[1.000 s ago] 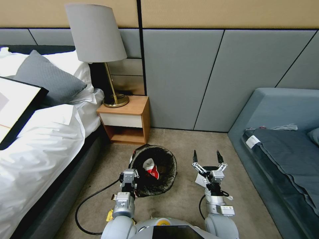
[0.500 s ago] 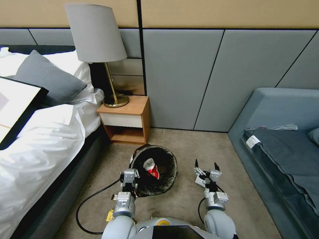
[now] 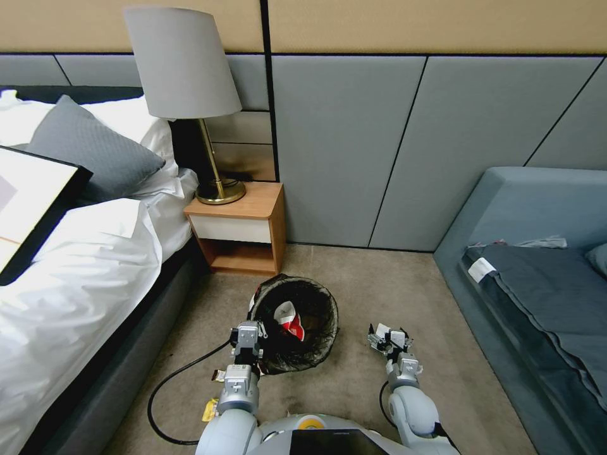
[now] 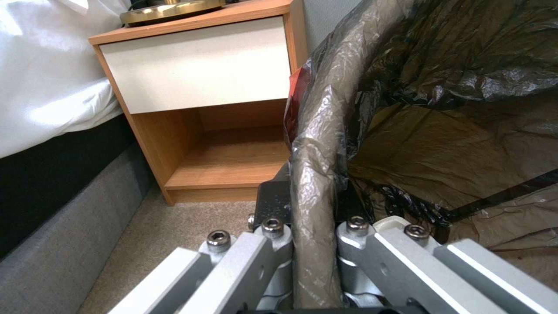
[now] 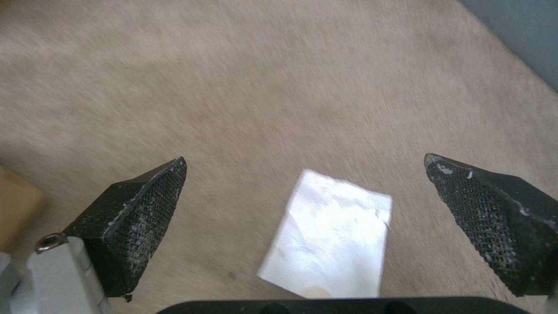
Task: Pick up the trash bin, then pick up the garbage from the floor and place it into the trash bin.
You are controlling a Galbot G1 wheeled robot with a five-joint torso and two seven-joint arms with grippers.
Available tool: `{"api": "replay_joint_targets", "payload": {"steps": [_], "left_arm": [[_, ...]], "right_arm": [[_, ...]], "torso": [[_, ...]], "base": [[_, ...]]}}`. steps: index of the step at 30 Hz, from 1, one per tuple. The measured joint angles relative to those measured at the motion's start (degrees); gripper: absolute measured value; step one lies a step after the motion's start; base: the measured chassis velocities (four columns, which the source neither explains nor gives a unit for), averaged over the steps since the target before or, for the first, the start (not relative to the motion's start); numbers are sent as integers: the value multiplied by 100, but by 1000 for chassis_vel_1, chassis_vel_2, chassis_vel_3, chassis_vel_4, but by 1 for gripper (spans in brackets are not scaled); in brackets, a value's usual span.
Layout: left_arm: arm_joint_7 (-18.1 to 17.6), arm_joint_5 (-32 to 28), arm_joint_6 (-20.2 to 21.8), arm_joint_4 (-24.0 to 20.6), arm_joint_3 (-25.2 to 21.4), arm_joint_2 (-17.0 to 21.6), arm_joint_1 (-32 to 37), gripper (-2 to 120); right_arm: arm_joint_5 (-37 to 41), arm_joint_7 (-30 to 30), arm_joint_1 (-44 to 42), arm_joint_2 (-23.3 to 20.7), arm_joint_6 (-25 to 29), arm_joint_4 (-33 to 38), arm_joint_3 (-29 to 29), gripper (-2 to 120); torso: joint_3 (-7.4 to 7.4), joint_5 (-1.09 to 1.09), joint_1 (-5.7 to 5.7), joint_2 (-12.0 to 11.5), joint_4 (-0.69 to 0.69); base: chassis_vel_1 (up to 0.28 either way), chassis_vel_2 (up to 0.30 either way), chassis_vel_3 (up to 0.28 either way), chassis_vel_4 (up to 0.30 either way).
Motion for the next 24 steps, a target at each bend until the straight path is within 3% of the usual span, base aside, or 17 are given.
{"api": "replay_joint_targets", "payload": {"steps": [24], "left_arm": [[-13, 74, 3, -47, -6, 9, 85, 2]], "right_arm": [[464, -84, 807, -241, -145, -1533, 152, 100]], "torso": [[0, 0, 0, 0, -1]], "base": [[0, 0, 0, 0]]}}
